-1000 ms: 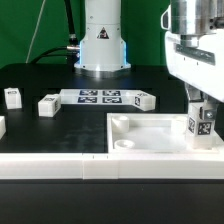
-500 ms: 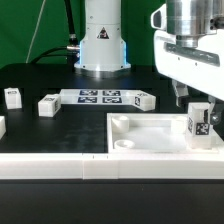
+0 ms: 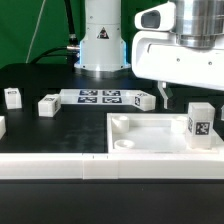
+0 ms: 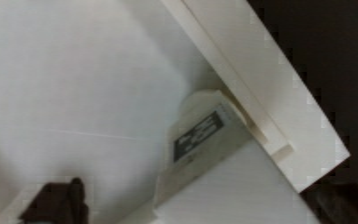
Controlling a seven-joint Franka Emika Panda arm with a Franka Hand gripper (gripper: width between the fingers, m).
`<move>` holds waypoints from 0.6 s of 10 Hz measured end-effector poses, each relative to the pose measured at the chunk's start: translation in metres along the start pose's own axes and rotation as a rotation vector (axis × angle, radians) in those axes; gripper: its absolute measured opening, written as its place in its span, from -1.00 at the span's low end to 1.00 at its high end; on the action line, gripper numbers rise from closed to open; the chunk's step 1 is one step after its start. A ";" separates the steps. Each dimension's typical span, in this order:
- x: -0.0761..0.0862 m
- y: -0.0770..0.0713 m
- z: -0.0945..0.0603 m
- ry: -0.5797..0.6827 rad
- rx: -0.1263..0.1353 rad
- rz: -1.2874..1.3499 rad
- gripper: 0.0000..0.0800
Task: Assemble one leg
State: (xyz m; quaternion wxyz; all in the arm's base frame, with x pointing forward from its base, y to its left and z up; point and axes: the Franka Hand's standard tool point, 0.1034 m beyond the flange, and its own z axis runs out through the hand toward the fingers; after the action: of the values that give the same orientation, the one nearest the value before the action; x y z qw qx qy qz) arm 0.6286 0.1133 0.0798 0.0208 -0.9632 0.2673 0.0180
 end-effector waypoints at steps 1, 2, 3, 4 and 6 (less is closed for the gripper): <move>0.000 0.000 0.000 0.001 -0.003 -0.126 0.62; -0.001 -0.001 0.001 -0.001 -0.001 -0.228 0.62; -0.005 -0.005 0.001 -0.004 0.001 -0.272 0.62; -0.005 -0.005 0.002 -0.004 0.003 -0.395 0.62; -0.004 -0.003 0.002 -0.003 0.003 -0.483 0.62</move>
Offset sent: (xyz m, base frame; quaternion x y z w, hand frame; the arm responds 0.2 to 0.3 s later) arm 0.0048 0.0220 -0.0007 0.0238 -0.0154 -0.2310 0.9725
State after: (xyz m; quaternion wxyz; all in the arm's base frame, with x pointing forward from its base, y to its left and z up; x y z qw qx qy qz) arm 0.6272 0.1183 0.0785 0.0264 -0.9991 0.0291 0.0138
